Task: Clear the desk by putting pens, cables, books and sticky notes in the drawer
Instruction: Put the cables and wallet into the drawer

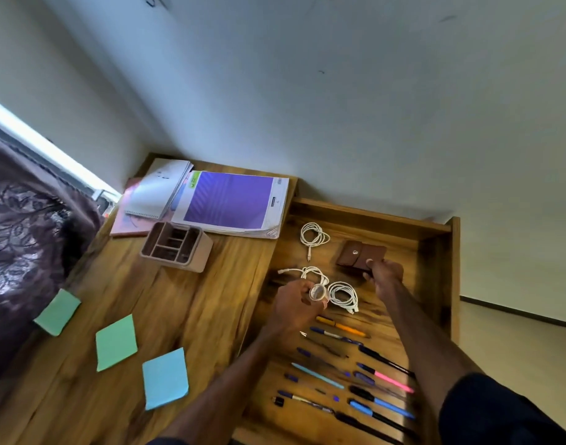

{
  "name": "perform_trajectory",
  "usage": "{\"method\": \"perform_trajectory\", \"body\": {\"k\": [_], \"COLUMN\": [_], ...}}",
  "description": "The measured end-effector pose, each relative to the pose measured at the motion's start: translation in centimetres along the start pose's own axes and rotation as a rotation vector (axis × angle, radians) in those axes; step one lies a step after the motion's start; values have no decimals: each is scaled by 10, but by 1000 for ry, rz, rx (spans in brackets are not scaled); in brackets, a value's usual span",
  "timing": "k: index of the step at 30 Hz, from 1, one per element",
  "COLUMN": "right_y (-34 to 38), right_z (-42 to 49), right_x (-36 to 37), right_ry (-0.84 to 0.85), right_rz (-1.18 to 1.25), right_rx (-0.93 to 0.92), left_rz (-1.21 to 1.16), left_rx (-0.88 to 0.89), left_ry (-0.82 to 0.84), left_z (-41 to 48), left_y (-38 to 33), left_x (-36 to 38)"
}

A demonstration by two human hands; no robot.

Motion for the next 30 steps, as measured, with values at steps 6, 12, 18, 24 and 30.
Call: {"method": "perform_trajectory", "body": {"k": [6, 12, 18, 24, 30], "right_y": [-10, 1, -2, 3, -9], "right_z": [33, 34, 49, 43, -7], "right_x": [10, 23, 27, 18, -3], "right_ry": [-9, -83, -194, -234, -83], "right_rz": [26, 82, -286, -339, -259], "right_rx": [61, 67, -46, -165, -352], "left_rz": [29, 51, 124, 110, 155], "left_rx": [-12, -19, 2, -27, -18], "left_ry": [-25, -54, -84, -98, -148], "left_z": [17, 27, 35, 36, 34], "left_y": [-10, -16, -19, -29, -36], "left_x": [5, 11, 20, 28, 37]}}
Point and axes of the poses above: each hand's wrist, its own z-axis towards the middle knuckle, its own x-axis out of the palm, y = z × x, the point moved 4 cm from there along z, towards the middle knuckle, and after that the axes turned 1 degree about -x, right-handed, at the moved point
